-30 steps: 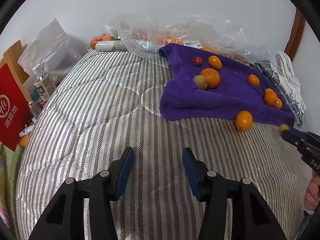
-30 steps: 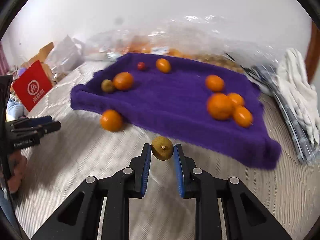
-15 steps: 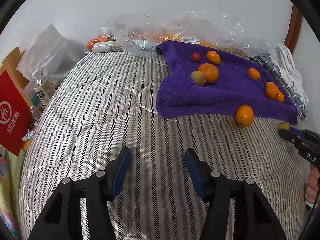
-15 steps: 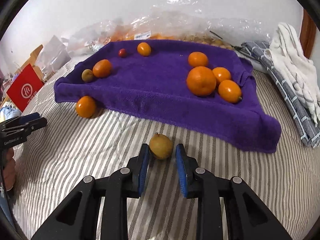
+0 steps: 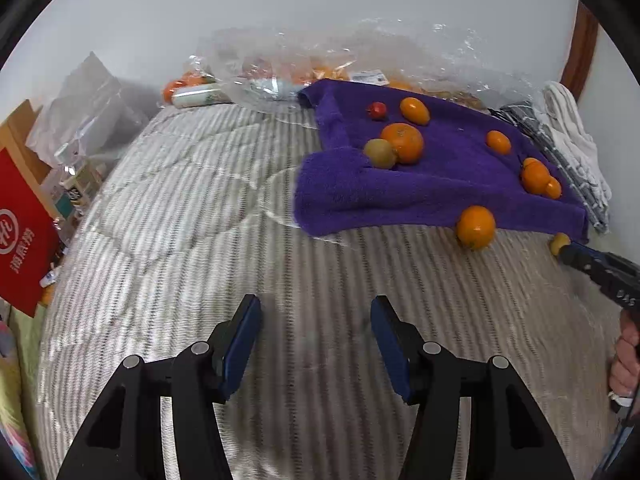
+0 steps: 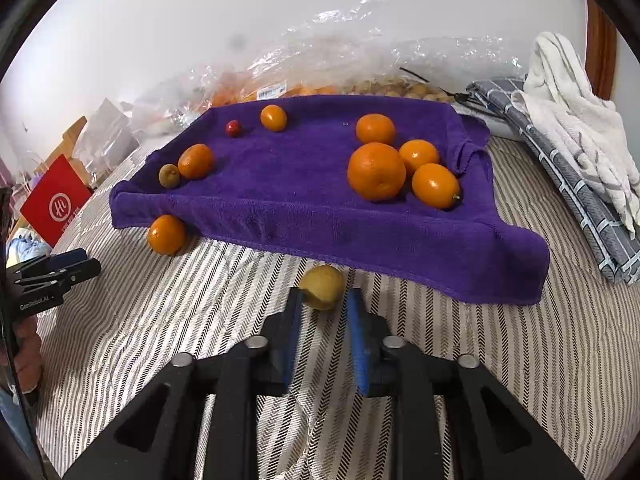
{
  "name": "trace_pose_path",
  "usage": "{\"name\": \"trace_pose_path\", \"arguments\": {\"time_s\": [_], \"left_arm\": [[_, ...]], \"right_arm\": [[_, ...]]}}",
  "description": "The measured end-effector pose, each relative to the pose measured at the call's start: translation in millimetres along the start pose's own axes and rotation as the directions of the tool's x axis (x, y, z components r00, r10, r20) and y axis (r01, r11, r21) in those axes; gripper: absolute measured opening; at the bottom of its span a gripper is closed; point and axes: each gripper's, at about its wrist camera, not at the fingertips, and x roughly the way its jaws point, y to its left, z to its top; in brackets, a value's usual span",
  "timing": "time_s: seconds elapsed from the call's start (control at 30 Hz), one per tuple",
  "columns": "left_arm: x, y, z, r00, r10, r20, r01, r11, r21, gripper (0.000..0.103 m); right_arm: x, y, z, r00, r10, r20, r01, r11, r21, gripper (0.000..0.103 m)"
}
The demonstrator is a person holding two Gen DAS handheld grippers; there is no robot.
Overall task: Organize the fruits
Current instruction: 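Grasp an orange from the bed with the left tool while the right tool holds its fruit, then carry the yellow-green fruit with the right tool while the left tool carries the orange over the towel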
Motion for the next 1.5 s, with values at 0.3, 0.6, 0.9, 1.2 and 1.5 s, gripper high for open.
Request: {"name": "trace_pose_path", "arguments": {"time_s": [0.3,0.6,0.9,1.2,1.5], "left_arm": [[-1,-46,18,0.991,-0.128,-0.024,0.129,0.991,0.037,0.055],[14,-95,38,0.992,-0.129,0.004,0.127,0.986,0.111,0.055],[28,-100,34,0.987,-0.149,0.056,0.143,0.984,0.106,0.03],[1,-85,33,0.959,-0.222,0.176,0.214,0.975,0.062,0.03],[-12,-43,43,0.95,-0.15,0.274,0.178,0.98,-0.083,0.03]], "right_arm": [[10,5,6,1.0,0.021,-0.002,-0.02,0.999,0.029,0.024],[-8,-9,-2,0.997,-0.059,0.055,0.055,0.996,0.074,0.024],[-9,-22,-3,0.997,-0.053,0.056,0.044,0.988,0.146,0.024],[-12,-19,-5,0.996,-0.023,0.087,0.011,0.992,0.129,0.024],[-16,-18,-6,0.993,-0.006,0.115,-0.009,0.991,0.133,0.024]]}}
